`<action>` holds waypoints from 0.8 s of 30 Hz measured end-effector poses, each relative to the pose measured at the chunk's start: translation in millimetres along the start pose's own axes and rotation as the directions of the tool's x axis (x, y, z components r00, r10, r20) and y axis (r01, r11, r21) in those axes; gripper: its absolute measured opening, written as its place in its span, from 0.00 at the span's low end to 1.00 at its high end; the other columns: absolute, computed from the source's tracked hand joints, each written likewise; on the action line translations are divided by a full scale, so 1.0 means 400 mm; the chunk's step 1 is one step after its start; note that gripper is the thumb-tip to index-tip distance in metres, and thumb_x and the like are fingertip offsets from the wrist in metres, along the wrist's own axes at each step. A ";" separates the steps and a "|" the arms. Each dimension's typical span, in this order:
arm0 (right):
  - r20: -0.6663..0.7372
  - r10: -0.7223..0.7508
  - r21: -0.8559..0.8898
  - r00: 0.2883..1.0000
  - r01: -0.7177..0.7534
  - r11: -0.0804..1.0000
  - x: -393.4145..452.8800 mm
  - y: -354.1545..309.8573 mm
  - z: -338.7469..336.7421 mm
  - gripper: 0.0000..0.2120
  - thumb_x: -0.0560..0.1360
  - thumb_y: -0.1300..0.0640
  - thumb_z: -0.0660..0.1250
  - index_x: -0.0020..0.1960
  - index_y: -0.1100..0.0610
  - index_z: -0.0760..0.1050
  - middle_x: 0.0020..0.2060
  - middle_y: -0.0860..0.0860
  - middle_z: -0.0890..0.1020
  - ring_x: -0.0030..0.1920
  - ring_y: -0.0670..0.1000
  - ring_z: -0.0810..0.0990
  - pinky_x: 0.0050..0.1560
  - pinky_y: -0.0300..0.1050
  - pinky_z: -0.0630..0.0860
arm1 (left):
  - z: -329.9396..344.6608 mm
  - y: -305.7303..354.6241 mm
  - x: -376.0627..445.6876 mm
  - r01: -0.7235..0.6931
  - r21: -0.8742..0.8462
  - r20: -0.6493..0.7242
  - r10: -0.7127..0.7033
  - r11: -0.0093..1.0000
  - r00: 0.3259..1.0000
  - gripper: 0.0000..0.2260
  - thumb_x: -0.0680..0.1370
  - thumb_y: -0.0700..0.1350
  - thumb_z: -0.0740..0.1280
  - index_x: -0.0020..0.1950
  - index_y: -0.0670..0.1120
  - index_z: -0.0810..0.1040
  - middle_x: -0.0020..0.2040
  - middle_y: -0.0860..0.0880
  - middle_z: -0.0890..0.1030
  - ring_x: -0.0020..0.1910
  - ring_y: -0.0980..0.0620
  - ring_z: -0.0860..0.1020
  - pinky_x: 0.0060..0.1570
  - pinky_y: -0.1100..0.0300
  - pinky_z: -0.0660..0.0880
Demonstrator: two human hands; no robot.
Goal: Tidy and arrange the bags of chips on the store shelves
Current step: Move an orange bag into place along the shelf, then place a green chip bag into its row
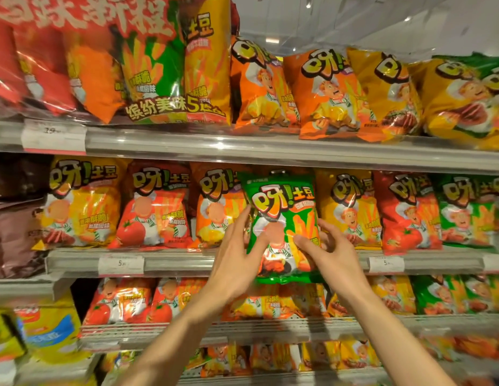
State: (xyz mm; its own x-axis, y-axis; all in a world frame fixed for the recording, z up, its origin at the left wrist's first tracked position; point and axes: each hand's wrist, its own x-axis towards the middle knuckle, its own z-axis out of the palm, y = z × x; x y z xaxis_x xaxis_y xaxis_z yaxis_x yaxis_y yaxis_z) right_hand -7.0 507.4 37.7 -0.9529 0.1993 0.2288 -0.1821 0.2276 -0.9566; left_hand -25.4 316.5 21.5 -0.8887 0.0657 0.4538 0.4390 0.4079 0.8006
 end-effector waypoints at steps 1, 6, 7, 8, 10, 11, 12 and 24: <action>0.004 0.002 0.002 1.000 -0.002 1.000 -0.009 0.005 0.005 0.31 0.71 0.50 0.77 0.70 0.48 0.68 0.50 0.37 0.80 0.51 0.38 0.82 0.56 0.45 0.80 | 0.007 0.005 -0.009 0.015 -0.033 0.031 -0.014 0.999 0.999 0.33 0.75 0.70 0.58 0.78 0.64 0.53 0.76 0.62 0.60 0.70 0.66 0.60 0.66 0.62 0.59; 0.016 0.039 -0.041 0.999 -0.039 0.998 -0.062 0.044 -0.001 0.20 0.73 0.53 0.76 0.59 0.44 0.71 0.49 0.39 0.82 0.45 0.33 0.81 0.42 0.29 0.76 | 0.033 -0.025 -0.049 0.075 -0.142 0.036 -0.071 0.987 0.997 0.29 0.77 0.62 0.64 0.77 0.59 0.61 0.74 0.62 0.63 0.66 0.73 0.61 0.63 0.70 0.59; 0.010 0.047 -0.042 0.999 -0.047 0.998 -0.071 0.055 -0.005 0.17 0.73 0.53 0.76 0.57 0.42 0.72 0.50 0.40 0.83 0.46 0.35 0.82 0.43 0.31 0.77 | 0.042 -0.033 -0.059 0.051 -0.169 0.021 -0.049 0.984 0.999 0.28 0.78 0.59 0.66 0.76 0.57 0.63 0.71 0.64 0.66 0.64 0.76 0.62 0.62 0.75 0.59; -0.003 0.054 -0.043 0.999 -0.054 0.998 -0.081 0.067 -0.009 0.16 0.72 0.53 0.76 0.55 0.42 0.73 0.49 0.41 0.84 0.48 0.37 0.83 0.46 0.33 0.78 | 0.051 -0.037 -0.072 0.042 -0.188 0.009 -0.041 0.981 0.999 0.27 0.78 0.57 0.67 0.75 0.56 0.66 0.68 0.65 0.67 0.64 0.78 0.63 0.61 0.78 0.60; -0.019 0.063 -0.033 0.998 -0.064 0.997 -0.106 0.084 -0.020 0.17 0.72 0.52 0.76 0.57 0.43 0.75 0.49 0.43 0.85 0.51 0.42 0.84 0.51 0.39 0.79 | 0.071 -0.039 -0.095 0.062 -0.203 -0.002 -0.064 0.977 0.998 0.27 0.76 0.57 0.68 0.74 0.57 0.68 0.67 0.64 0.70 0.64 0.75 0.66 0.60 0.76 0.63; -0.018 0.070 -0.019 0.997 -0.070 0.997 -0.117 0.093 -0.028 0.18 0.72 0.52 0.76 0.60 0.45 0.75 0.50 0.44 0.85 0.52 0.43 0.84 0.53 0.42 0.79 | 0.082 -0.037 -0.104 0.076 -0.205 -0.003 -0.079 0.976 0.997 0.27 0.75 0.58 0.68 0.74 0.58 0.68 0.67 0.63 0.71 0.64 0.72 0.67 0.61 0.72 0.65; -0.015 0.075 -0.001 0.997 -0.075 0.997 -0.128 0.101 -0.037 0.20 0.72 0.53 0.76 0.61 0.47 0.75 0.51 0.45 0.86 0.52 0.45 0.84 0.53 0.44 0.80 | 0.094 -0.032 -0.112 0.086 -0.203 0.000 -0.088 0.975 0.996 0.28 0.74 0.59 0.68 0.73 0.58 0.68 0.68 0.63 0.71 0.65 0.69 0.68 0.63 0.68 0.67; 0.040 0.096 0.121 0.995 -0.101 0.988 -0.162 0.183 -0.378 0.22 0.74 0.57 0.75 0.65 0.54 0.73 0.54 0.44 0.83 0.47 0.35 0.83 0.43 0.30 0.77 | 0.373 0.167 -0.206 0.045 -0.059 -0.027 -0.046 0.997 0.999 0.24 0.77 0.60 0.67 0.72 0.58 0.68 0.70 0.59 0.71 0.68 0.63 0.68 0.69 0.60 0.65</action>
State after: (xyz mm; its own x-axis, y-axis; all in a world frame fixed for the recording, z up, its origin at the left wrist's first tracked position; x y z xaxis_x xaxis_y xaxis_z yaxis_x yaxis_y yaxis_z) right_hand 78.0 655.1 -19.8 -0.9750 0.1815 0.1281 -0.1133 0.0894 -0.9895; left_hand 57.5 474.4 -20.8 -0.9042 0.0223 0.4265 0.4059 0.3558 0.8418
